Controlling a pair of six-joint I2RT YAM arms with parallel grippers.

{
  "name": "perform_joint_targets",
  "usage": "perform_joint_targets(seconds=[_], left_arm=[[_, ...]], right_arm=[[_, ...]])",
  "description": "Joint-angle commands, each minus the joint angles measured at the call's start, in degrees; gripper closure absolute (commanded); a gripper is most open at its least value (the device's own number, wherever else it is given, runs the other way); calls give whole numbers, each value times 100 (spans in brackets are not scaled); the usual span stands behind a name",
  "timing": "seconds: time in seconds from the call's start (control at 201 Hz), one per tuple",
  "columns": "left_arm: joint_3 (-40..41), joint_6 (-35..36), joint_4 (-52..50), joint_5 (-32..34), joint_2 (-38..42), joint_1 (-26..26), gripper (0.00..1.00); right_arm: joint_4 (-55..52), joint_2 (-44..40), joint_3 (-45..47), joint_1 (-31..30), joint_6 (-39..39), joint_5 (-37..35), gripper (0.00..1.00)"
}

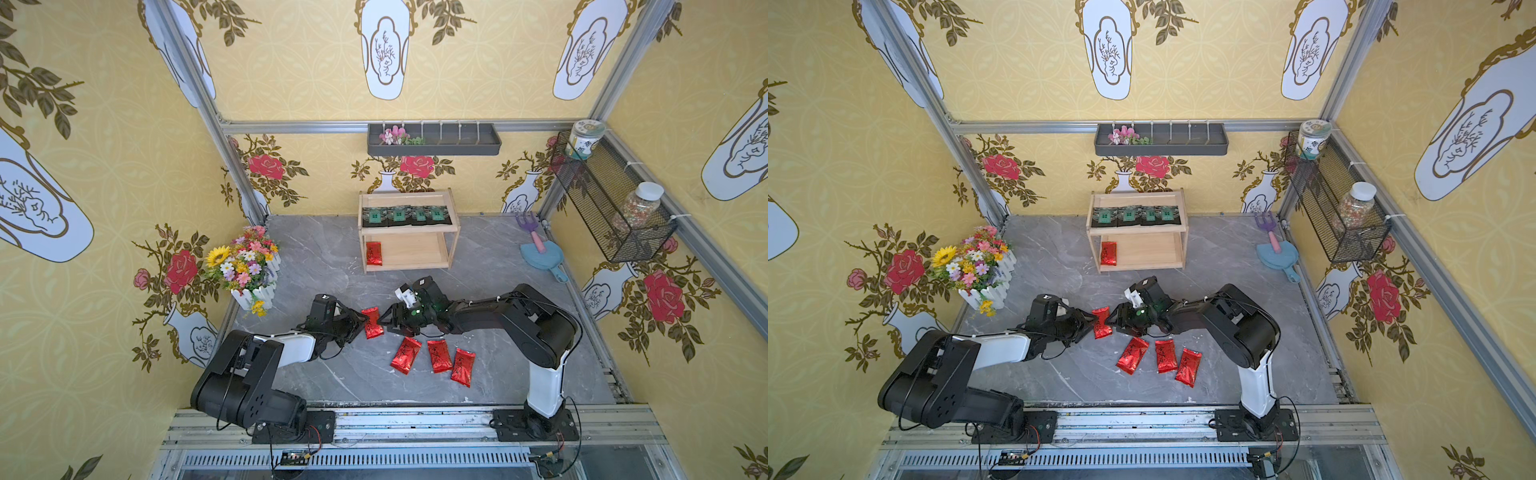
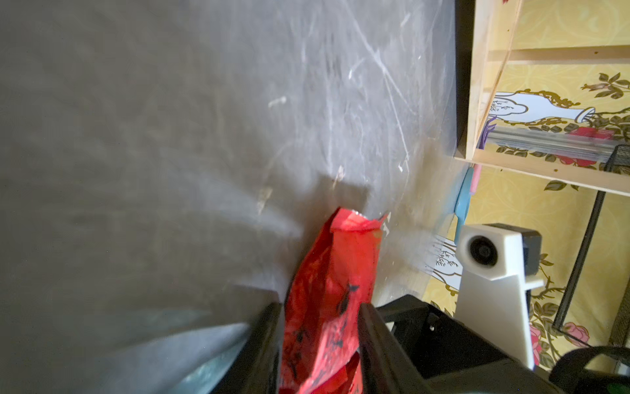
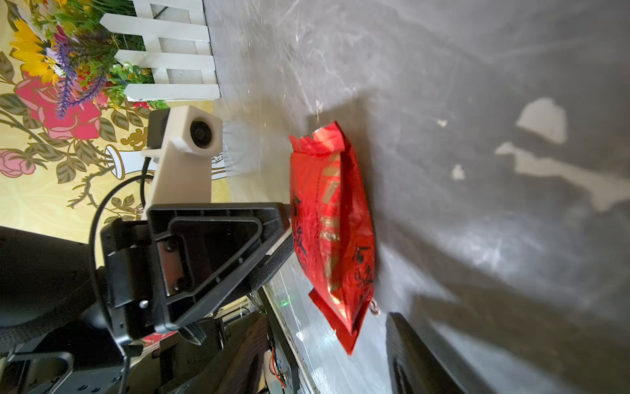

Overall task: Place the tea bags on the shelf by color
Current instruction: Pick up the tea bag from the center of the board.

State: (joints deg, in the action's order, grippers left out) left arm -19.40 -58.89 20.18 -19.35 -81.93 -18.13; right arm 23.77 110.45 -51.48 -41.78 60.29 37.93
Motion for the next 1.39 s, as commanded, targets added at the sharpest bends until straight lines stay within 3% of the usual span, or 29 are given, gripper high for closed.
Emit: perform_joint_targets(seconds=[0.0, 0.573, 0.996, 1.389], left_arm=[[199, -42, -571, 18, 126, -11, 57], [1, -102, -235, -5, -365, -261, 58], [-15, -101, -175, 28, -497, -261, 58], [-156, -67, -196, 8, -612, -261, 59]], right_arm=[[87, -72, 54, -78, 157, -132, 40], [704, 103, 325, -94, 476, -27, 61], [1120, 463, 130, 5, 652, 7, 69], [1494, 512, 207, 26, 817, 66, 91]])
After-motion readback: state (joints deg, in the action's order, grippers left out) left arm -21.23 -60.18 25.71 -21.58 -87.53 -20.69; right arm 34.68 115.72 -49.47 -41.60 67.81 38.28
